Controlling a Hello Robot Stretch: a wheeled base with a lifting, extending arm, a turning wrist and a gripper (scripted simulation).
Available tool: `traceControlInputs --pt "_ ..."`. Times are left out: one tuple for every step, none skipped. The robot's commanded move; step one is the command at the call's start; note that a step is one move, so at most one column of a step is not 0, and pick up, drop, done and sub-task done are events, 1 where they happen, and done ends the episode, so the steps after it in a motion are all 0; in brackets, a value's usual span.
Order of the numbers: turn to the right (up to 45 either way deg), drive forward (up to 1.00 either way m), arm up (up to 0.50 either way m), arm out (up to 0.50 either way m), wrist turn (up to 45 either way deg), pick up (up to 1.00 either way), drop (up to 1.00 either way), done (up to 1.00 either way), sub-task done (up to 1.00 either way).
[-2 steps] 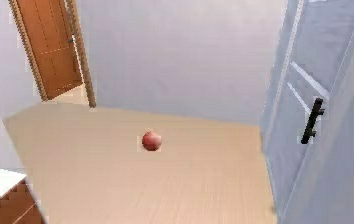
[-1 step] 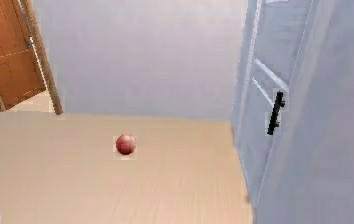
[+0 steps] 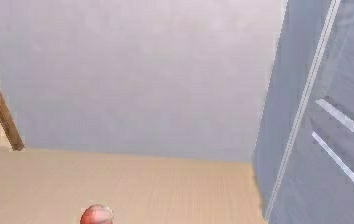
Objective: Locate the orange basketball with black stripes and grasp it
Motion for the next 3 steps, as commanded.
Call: traceControlInputs --pt "6.0 0.0 0.0 0.0 0.0 0.0 0.0 0.0 0.0" --pt "0.0 0.45 0.0 0.0 0.0 0.0 0.0 0.0 0.0" --pt "-45.0 0.0 0.0 0.0 0.0 0.0 0.0 0.0 0.0"
